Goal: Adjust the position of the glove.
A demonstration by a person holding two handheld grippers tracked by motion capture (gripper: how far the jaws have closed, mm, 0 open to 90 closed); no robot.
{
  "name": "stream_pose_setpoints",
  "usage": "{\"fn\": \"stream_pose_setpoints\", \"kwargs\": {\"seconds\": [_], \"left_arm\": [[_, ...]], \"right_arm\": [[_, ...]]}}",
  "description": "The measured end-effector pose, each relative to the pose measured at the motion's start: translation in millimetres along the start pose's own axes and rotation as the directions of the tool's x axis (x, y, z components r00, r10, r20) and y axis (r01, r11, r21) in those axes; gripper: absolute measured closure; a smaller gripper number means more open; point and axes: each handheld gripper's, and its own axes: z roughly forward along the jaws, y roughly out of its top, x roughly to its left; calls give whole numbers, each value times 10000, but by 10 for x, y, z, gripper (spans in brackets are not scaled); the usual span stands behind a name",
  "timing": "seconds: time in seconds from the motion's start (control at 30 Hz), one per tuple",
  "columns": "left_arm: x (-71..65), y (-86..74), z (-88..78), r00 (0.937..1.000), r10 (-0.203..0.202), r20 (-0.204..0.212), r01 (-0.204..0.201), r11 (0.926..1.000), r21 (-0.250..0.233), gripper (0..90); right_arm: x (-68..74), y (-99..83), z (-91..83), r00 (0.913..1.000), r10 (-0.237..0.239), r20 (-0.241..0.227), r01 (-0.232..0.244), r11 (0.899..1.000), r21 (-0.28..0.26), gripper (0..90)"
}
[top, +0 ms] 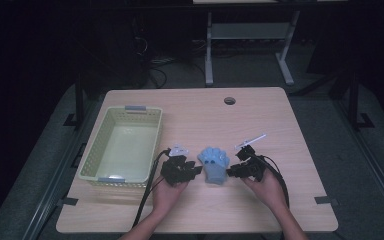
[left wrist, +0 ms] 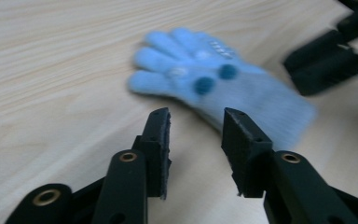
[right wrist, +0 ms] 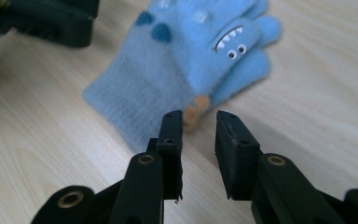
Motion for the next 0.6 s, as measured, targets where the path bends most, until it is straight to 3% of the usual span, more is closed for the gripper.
{"fn": "stream_pose_setpoints", "kwargs": {"seconds": [0.07, 0.27, 0.47, 0.6], "left_arm": [[22, 1, 42, 9998, -174, 126, 170, 9994, 299, 661], [-105, -67, 64, 9985, 381, 381, -411, 9959, 810, 731], [-182, -80, 92, 9958, 402, 817, -482, 9941, 976, 751], [-199, -87, 87, 9953, 462, 856, -544, 9939, 961, 756]], "right_arm": [[-8, -16, 18, 10000, -60, 50, 59, 9999, 127, 721], [7, -62, 43, 9999, -108, 43, 106, 9996, 261, 734], [58, -79, 79, 9994, -345, -3, 345, 9987, 374, 734], [91, -82, 54, 9993, -370, -51, 371, 9985, 395, 734]]}}
